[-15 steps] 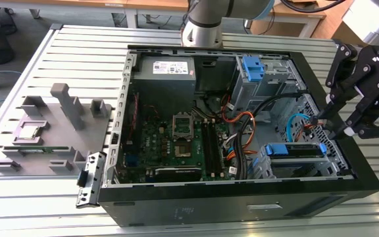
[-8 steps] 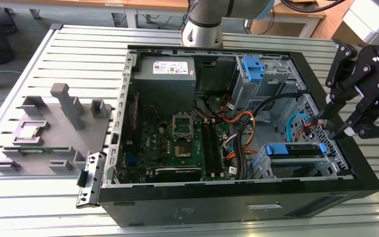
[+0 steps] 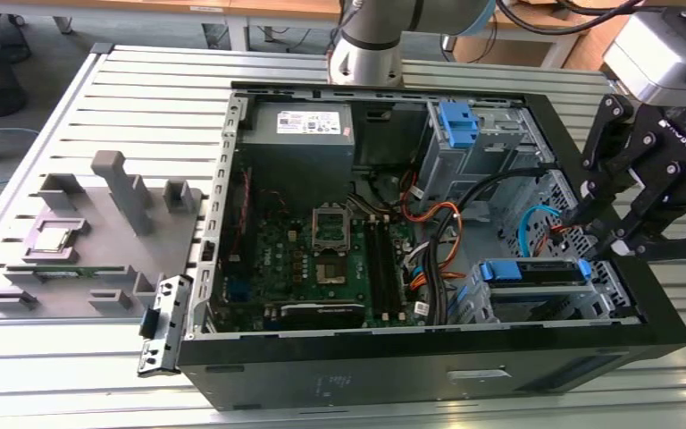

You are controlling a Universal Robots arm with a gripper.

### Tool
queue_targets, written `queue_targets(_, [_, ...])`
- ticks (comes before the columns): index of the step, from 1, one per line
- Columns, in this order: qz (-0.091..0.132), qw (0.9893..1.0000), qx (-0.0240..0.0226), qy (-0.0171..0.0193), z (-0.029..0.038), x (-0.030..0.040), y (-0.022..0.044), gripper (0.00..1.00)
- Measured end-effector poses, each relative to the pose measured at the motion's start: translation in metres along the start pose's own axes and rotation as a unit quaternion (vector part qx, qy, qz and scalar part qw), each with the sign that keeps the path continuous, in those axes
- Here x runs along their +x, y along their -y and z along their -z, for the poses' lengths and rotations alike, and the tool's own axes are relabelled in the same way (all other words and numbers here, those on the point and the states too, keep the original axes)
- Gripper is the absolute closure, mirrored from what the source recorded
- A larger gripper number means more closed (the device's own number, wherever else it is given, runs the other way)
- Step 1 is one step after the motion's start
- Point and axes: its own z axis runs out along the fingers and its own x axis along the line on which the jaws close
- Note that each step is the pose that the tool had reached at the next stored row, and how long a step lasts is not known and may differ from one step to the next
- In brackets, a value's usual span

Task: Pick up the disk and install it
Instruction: 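Insert the disk into the insertion slot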

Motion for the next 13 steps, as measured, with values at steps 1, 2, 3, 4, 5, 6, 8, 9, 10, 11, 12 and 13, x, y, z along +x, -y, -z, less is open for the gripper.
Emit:
queue_targets(1, [0.0, 1.0, 0.0, -0.0002, -0.0018, 0.0, 0.0001, 0.58])
queue_targets(2, [0.0, 1.0, 0.0, -0.0009, -0.0037, 0.0001, 0.0002, 0.58])
queue_targets(3, [0.0, 1.0, -0.0001, -0.0018, -0.0054, 0.0001, 0.0002, 0.58])
queue_targets(4, [0.0, 1.0, -0.0001, -0.0027, -0.0072, 0.0002, 0.0003, 0.58])
queue_targets(5, [0.0, 1.0, -0.0002, -0.0037, -0.0088, 0.0002, 0.0004, 0.58])
queue_targets(6, [0.0, 1.0, -0.0002, -0.0048, -0.0098, 0.0002, 0.0004, 0.58])
queue_targets(8, [0.0, 1.0, -0.0003, -0.0072, -0.0112, 0.0003, 0.0005, 0.58])
queue_targets(9, [0.0, 1.0, -0.0004, -0.0086, -0.0119, 0.0002, 0.0004, 0.58])
queue_targets(10, [0.0, 1.0, -0.0004, -0.01, -0.0126, -0.0001, 0.0001, 0.58])
queue_targets(11, [-0.001, 0.9999, -0.0005, -0.0108, -0.0133, -0.0003, -0.0002, 0.58])
queue_targets(12, [0.0, 0.9999, -0.0004, -0.0109, -0.0144, -0.0004, -0.0004, 0.58])
queue_targets(13, [0.0, 0.9999, -0.0004, -0.011, -0.0159, -0.0005, -0.0005, 0.58])
